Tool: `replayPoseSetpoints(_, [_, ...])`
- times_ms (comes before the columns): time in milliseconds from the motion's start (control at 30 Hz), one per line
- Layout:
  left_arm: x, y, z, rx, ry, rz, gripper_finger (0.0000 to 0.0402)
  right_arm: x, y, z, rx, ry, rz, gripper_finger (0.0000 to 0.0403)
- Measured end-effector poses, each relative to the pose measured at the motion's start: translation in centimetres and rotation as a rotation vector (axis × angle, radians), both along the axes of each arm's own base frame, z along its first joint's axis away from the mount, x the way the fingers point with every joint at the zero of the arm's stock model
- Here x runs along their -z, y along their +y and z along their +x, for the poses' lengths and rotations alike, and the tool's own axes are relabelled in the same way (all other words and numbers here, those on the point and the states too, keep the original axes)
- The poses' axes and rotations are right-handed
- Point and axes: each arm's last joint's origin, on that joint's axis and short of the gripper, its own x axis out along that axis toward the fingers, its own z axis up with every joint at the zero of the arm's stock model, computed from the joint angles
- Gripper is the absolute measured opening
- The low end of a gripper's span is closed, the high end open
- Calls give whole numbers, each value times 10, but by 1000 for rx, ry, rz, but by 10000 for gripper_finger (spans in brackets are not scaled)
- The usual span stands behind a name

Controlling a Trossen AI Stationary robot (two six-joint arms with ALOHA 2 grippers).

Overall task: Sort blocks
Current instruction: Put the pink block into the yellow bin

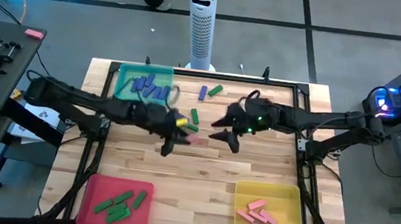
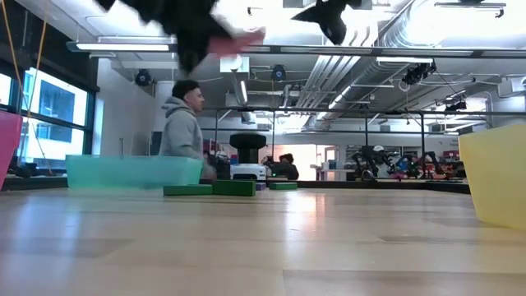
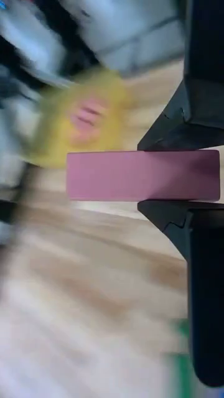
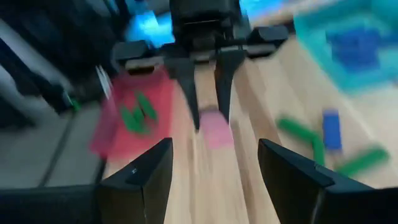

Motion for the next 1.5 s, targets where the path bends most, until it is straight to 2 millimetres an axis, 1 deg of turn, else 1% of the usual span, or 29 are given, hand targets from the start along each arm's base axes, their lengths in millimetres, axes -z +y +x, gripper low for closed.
replayPoseSetpoints(67, [-26, 4, 3, -4, -117, 26, 64, -11, -3, 2, 21, -111, 3, 211])
replayPoseSetpoints(233, [-71, 12, 10, -27, -330, 60, 64, -40, -9, 5, 52, -394, -8, 211])
replayPoseSetpoints(300, [-83, 15, 11, -42, -393, 72, 64, -48, -9, 5, 43, -484, -7, 211])
replayPoseSetpoints(433, [-95, 19, 13, -81, -467, 93, 64, -57, -8, 4, 37, -567, -6, 211])
replayPoseSetpoints(567, [-101, 20, 13, -105, -522, 103, 64, -60, -8, 4, 38, -594, 9, 211])
replayPoseSetpoints(700, [-102, 20, 14, -108, -537, 104, 64, -60, -9, 4, 47, -595, 13, 209])
replayPoseSetpoints(833, [-102, 20, 14, -111, -539, 104, 64, -60, -10, 4, 93, -596, 1, 202])
replayPoseSetpoints(1000, [-104, 20, 14, -110, -554, 104, 65, -62, -10, 4, 105, -627, -21, 202])
replayPoseSetpoints(1167, [-107, 19, 14, -107, -568, 105, 67, -56, -13, 6, 167, -579, -57, 201])
replayPoseSetpoints(1267, [-106, 20, 14, -107, -566, 105, 67, -57, -13, 5, 203, -585, -67, 201])
replayPoseSetpoints(1333, [-106, 20, 14, -108, -564, 105, 68, -57, -13, 5, 198, -584, -68, 201])
replayPoseSetpoints(1500, [-106, 19, 14, -101, -567, 104, 68, -56, -11, 5, 108, -580, -47, 199])
